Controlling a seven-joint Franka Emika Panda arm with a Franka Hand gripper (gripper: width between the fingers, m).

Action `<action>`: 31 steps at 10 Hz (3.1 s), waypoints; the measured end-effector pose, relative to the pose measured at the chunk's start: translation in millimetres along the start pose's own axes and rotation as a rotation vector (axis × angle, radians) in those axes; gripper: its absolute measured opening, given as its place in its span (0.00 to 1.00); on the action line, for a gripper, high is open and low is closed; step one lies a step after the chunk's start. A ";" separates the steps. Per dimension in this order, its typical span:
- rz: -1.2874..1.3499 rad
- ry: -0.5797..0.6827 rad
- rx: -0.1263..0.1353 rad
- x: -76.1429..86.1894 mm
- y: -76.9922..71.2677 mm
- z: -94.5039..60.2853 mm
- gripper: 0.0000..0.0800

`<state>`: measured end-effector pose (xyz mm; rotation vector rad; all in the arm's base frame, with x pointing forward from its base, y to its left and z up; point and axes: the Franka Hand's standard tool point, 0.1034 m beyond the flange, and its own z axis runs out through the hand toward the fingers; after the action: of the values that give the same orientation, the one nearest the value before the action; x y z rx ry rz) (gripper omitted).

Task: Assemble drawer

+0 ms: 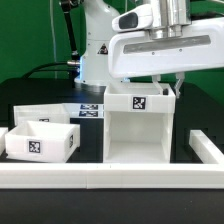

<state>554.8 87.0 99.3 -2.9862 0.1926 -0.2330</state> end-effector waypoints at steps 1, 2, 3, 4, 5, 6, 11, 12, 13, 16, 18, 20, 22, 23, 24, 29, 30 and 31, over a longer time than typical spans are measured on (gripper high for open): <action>0.003 0.009 0.003 8.2 -0.8 0.8 0.06; 0.010 0.012 0.004 8.7 -1.2 -0.3 0.06; 0.015 0.013 0.004 9.1 -1.4 -0.6 0.06; 0.028 0.015 0.005 9.5 -1.7 -1.0 0.06; 0.080 0.017 0.006 10.1 -2.3 -1.4 0.06; 0.127 0.018 0.008 10.7 -2.8 -1.8 0.06; 0.543 0.024 0.030 15.2 -7.4 -4.2 0.06; 0.611 0.037 0.041 18.8 -8.1 -5.0 0.06; 0.683 0.055 0.056 22.9 -8.5 -6.4 0.06; 0.826 0.055 0.081 24.4 -12.5 -9.0 0.06; 0.918 0.050 0.093 24.4 -14.2 -9.4 0.06; 1.155 0.029 0.123 24.0 -10.1 -8.8 0.06; 1.352 0.011 0.150 31.4 -8.1 -4.7 0.06; 1.454 0.006 0.167 38.4 -4.6 -3.2 0.06; 1.552 -0.004 0.185 44.5 -5.3 -1.8 0.06; 1.493 -0.028 0.198 66.1 -30.6 4.1 0.06; 1.488 -0.028 0.200 73.5 -32.0 5.0 0.06; 1.487 -0.030 0.202 78.3 -33.2 5.3 0.06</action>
Offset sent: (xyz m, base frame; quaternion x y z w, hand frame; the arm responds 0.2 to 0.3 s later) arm 0.0000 0.0000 0.0000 0.0000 0.0000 0.0650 0.9979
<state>636.2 109.4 110.4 -1.8977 1.9873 -0.0042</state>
